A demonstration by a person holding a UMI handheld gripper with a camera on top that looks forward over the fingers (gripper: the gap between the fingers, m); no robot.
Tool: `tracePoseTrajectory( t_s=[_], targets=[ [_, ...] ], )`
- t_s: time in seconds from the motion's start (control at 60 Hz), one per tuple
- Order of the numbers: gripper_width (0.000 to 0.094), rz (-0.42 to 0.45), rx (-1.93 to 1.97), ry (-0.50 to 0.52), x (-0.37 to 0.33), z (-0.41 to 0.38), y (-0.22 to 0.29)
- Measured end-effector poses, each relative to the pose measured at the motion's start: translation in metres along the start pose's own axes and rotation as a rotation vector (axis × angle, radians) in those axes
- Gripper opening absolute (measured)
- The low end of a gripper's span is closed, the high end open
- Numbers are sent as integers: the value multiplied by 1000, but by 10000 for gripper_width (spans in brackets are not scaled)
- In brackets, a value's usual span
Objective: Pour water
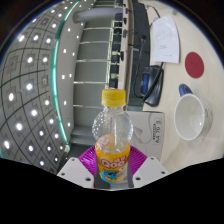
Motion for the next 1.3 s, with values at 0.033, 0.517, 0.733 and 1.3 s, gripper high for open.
tracePoseTrajectory(
  t_s=[0.033,0.517,0.733,1.3],
  targets=[
    [387,29,-119,-19,-4,-7,8],
    [386,425,-1271,-414,-38,20,193],
    [388,359,-1321,-522,-16,97,231],
    [848,279,-1319,-671,-12,157,237]
  ],
)
Point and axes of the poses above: the point between the fingertips, and its own axes, seen from behind it with the camera up: z to the right, y up, x forward, the way the camera looks, the point moved 5 cm from there along -x, backward, against the way the camera looks, and after that the axes turned 11 degrees about -y, right-handed, at the moved point
